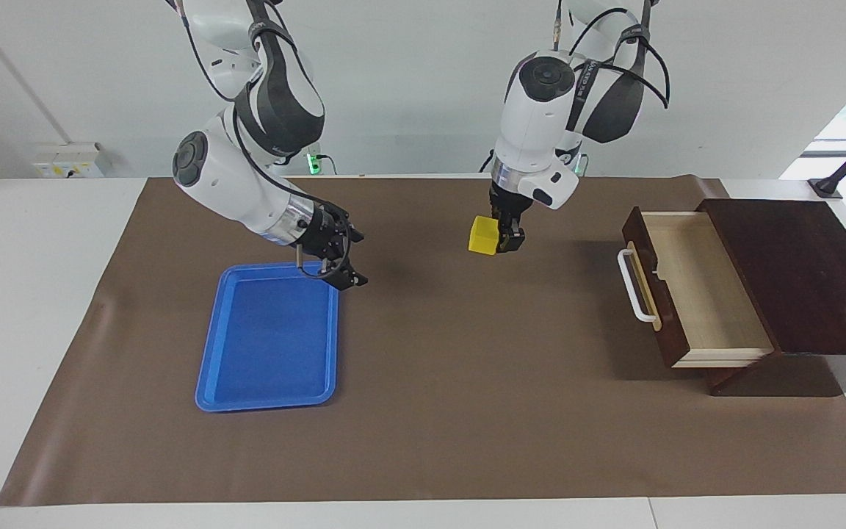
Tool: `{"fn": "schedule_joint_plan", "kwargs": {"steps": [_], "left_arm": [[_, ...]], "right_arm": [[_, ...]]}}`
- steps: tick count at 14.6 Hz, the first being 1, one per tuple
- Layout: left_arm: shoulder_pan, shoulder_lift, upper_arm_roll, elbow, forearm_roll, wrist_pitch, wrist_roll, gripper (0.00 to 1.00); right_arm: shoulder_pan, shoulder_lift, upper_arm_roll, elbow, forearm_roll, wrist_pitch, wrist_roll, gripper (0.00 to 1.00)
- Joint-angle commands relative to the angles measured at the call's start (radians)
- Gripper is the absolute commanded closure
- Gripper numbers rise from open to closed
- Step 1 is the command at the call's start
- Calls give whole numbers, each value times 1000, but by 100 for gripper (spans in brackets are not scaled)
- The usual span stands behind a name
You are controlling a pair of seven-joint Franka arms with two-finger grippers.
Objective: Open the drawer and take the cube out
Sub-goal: 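Carry the cube toward center with the left gripper while the right gripper approaches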
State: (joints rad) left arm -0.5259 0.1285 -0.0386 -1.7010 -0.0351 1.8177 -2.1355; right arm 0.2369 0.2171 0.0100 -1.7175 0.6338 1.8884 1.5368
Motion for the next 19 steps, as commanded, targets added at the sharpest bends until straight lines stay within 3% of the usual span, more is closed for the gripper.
{"fn": "schedule_joint_plan", "kwargs": {"steps": [1, 9, 19], "left_arm": [[-13, -27, 13, -39, -14, 51, -29, 100], [-9, 13, 16, -34, 18, 75, -132, 100], [-8, 29, 17, -28, 29, 94, -185, 100]], "right_arm": [[25, -42, 2, -86, 53, 67, 28, 1], [94, -74, 2, -174, 98, 150, 60, 1], [153, -48, 1, -157, 115, 221, 71, 1]]}}
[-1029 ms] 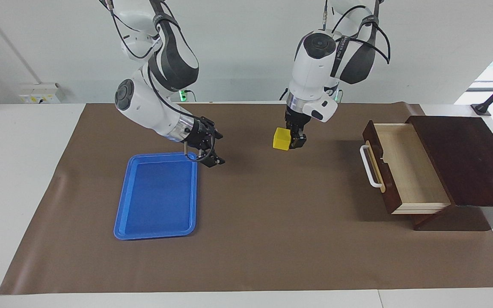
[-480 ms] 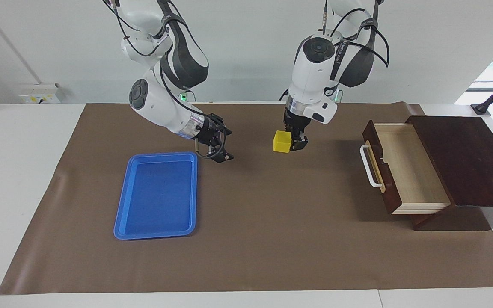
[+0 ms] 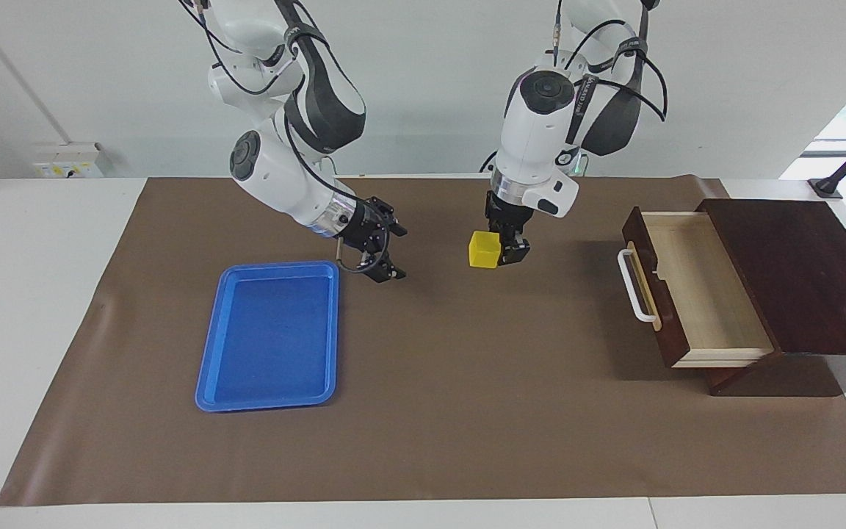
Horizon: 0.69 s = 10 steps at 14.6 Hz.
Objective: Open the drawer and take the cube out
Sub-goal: 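Carry the cube toward center with the left gripper while the right gripper approaches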
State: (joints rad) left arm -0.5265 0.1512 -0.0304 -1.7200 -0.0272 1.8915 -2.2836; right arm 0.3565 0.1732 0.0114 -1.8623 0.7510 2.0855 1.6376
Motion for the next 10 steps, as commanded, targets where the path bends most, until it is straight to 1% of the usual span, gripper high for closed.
{"fn": "schedule_joint_plan", "kwargs": {"steps": [1, 5, 7, 10], "left_arm": [[-12, 19, 7, -3, 39, 21, -40, 100], [-21, 25, 6, 14, 44, 24, -50, 100], [-41, 39, 6, 23, 47, 38, -50, 100], [-64, 44, 6, 20, 58, 46, -50, 100]], "right_arm": [[45, -4, -1, -12, -15, 25, -66, 1], [68, 2, -1, 9, -16, 30, -87, 1], [85, 31, -1, 56, -16, 28, -82, 1], [101, 65, -2, 93, -16, 30, -81, 1]]}}
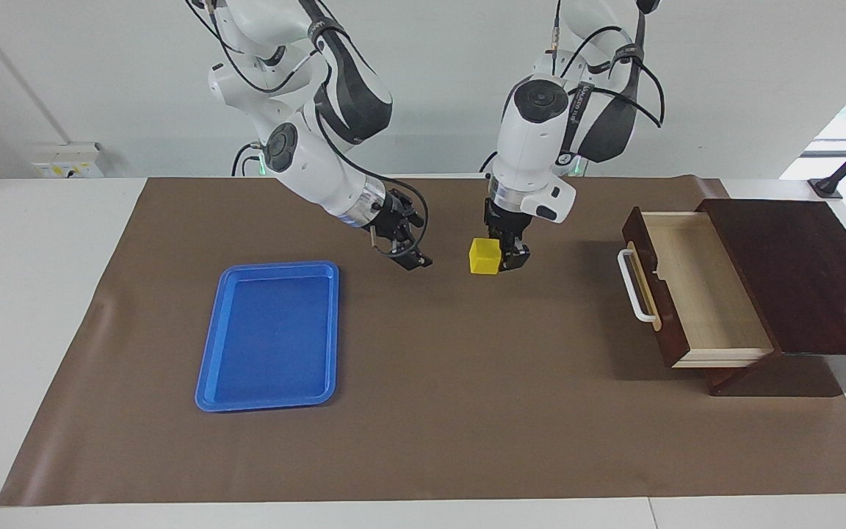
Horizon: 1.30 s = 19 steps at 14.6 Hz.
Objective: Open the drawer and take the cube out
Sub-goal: 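Close the right gripper on the yellow cube beside the left gripper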
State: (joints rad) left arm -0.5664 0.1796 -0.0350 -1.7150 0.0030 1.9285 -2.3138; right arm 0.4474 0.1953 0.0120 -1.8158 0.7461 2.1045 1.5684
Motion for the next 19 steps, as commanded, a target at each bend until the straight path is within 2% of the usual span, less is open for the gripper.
{"fn": "schedule_joint_plan", "kwargs": {"steps": [1, 3, 19], "left_arm": [[-27, 15, 12, 15, 29, 7, -19, 100], [-30, 15, 11, 12, 29, 9, -19, 100], [-32, 15, 10, 12, 29, 14, -56, 100]], "right_arm": [[10, 50, -3, 64, -11, 9, -10, 1], [11, 65, -3, 89, -11, 9, 8, 1], [50, 98, -1, 89, -11, 58, 36, 4]]}}
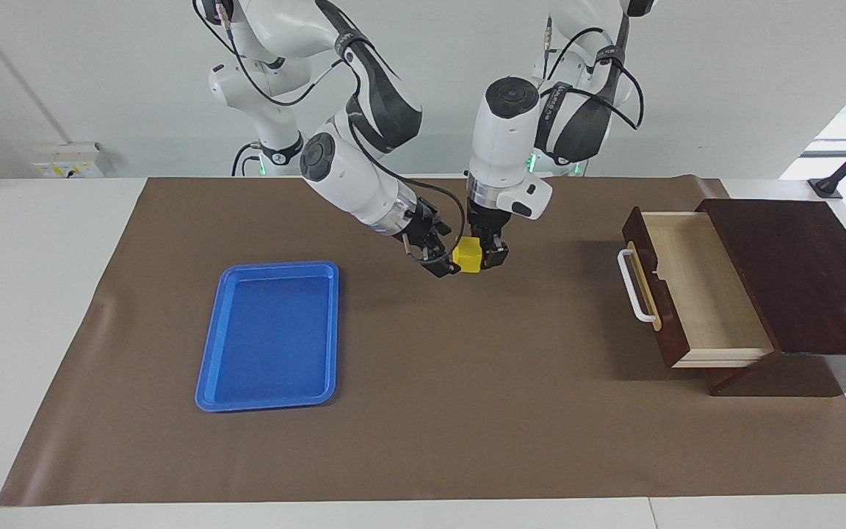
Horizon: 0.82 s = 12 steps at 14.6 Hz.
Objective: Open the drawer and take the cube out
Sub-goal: 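Close the right gripper on the yellow cube beside the left gripper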
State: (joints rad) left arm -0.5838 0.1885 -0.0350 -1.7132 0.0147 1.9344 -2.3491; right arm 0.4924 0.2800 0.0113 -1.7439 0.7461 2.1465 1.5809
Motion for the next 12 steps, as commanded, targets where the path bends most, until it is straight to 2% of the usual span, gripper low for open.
{"fn": "schedule_joint_plan", "kwargs": {"steps": [1, 10, 12], "left_arm": [[-14, 6, 10, 9, 17, 8, -21, 100], [-14, 6, 10, 7, 17, 9, -21, 100], [-14, 6, 10, 7, 17, 9, -21, 100]], "right_arm": [[5, 13, -1, 17, -11, 16, 24, 6], [22, 15, -2, 18, -10, 19, 77, 9], [22, 15, -2, 18, -11, 32, 90, 17]]}}
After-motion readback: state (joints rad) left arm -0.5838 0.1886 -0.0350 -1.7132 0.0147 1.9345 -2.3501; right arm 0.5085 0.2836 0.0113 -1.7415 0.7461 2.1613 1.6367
